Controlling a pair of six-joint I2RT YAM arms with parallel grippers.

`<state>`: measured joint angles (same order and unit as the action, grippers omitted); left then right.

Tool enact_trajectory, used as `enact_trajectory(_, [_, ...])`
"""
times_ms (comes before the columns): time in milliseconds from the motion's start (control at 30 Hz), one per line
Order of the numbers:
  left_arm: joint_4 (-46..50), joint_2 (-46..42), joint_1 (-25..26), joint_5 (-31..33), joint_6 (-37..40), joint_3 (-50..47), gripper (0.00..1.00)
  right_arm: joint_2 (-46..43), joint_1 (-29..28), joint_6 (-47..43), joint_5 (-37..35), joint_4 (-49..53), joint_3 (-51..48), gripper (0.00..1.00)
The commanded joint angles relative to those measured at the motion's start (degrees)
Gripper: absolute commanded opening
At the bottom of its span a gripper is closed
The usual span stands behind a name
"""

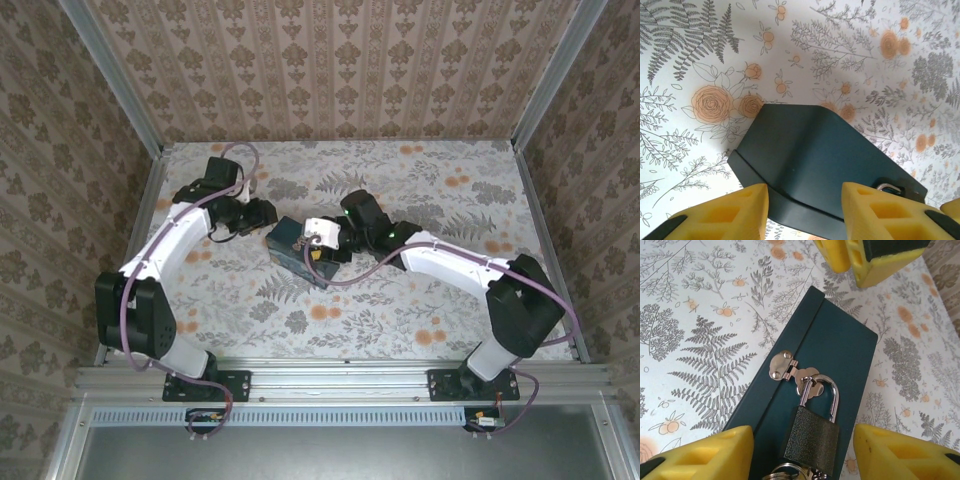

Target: Unlock the padlock with the key

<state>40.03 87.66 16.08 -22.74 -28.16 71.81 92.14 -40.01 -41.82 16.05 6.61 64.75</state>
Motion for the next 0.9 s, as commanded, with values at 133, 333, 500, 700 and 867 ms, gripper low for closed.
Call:
enact_trajectory(133, [2.3,3.0,-0.3,0.6,5.8,2.9,0.42,6.6,0.4,0.6,-4.0,10.0,7.6,0.44])
enact_trajectory(333, [1.9,4.0,-0.6,0.2,6.8,2.5,0.42,8.4,1.0,6.7,-4.6,13.7,12.5,0.24])
enact_trajectory(500, [0.6,3.8,-1.2,-0.4,6.8,1.1,0.41,7.7,1.6,12.7,-3.8,14.6,13.9,0.21])
enact_trajectory(700, [-0.5,3.3,-1.7,-1.2,6.5,0.0,0.41,7.4,2.5,19.9,-0.7,16.0,14.6,0.15])
enact_trajectory(867, [-2.5,2.8,-1.7,-2.6,6.4,-1.0,0.42,7.5,2.9,37.1,2.7,19.2,16.7,0.14])
